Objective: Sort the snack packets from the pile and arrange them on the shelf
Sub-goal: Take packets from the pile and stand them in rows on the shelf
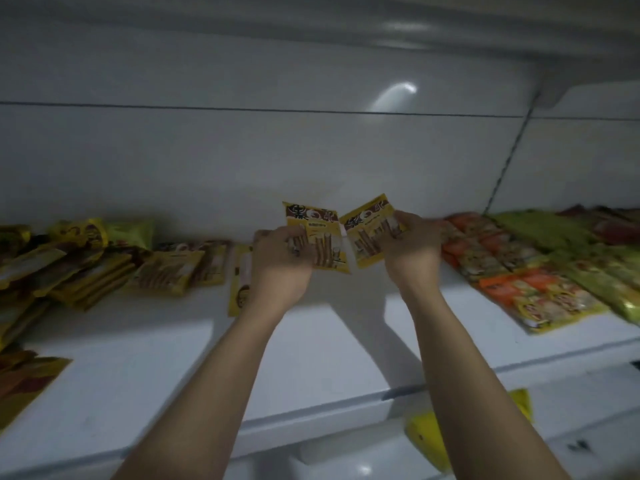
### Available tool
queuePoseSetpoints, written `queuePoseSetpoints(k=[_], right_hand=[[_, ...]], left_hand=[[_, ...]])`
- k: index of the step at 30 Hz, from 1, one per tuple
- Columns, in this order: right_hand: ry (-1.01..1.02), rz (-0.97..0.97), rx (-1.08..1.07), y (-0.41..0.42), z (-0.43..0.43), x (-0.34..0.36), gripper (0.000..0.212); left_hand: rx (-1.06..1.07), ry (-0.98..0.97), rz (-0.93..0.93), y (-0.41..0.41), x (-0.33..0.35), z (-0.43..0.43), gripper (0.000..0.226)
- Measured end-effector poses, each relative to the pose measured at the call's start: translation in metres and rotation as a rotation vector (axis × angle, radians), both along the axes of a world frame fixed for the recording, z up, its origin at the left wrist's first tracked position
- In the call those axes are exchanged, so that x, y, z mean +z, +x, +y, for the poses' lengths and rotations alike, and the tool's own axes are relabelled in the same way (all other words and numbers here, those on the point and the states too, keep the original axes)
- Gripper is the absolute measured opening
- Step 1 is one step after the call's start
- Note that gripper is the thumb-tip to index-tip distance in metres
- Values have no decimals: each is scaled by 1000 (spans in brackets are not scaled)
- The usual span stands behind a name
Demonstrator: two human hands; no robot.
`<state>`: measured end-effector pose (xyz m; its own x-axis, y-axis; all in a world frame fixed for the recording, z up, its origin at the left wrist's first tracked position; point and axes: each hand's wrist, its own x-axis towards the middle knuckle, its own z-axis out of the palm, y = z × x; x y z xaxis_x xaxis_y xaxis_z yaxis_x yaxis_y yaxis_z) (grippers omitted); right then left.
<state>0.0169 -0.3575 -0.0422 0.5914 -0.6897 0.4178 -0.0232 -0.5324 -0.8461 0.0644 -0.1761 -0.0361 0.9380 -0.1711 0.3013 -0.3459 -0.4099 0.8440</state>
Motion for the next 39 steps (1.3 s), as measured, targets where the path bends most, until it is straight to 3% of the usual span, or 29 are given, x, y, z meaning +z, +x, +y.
queuePoseSetpoints(k=[7,16,20,22,25,29,33,36,39], right_hand=[[-150,118,-128,-22,-74,-32,43],[-329,200,-69,-18,-104,-53,50],[-337,295,-22,-18,-99,-49,23],[-438,318,-14,-14,-102,-49,5],[-575,339,-79,-14,-103,-56,17],[-666,381,-68,-16,-98,-60,11],[-627,500,-10,-5,-100,-64,33],[-664,673,-91,-5,-98,-43,38],[-586,877,57,3,-100,-31,45]], left_hand=[[-158,59,135,-5,-16,-88,35],[-148,97,154,8,-38,-135,33],[-125,226,101,19,-47,-140,20],[-92,447,49,20,-50,-143,19],[15,773,-102,12,-51,-147,27],[-46,777,-177,4,-53,-150,31],[-92,856,-225,1,-57,-150,38],[-105,848,-251,1,-60,-149,37],[-111,855,-247,4,-61,-150,37]])
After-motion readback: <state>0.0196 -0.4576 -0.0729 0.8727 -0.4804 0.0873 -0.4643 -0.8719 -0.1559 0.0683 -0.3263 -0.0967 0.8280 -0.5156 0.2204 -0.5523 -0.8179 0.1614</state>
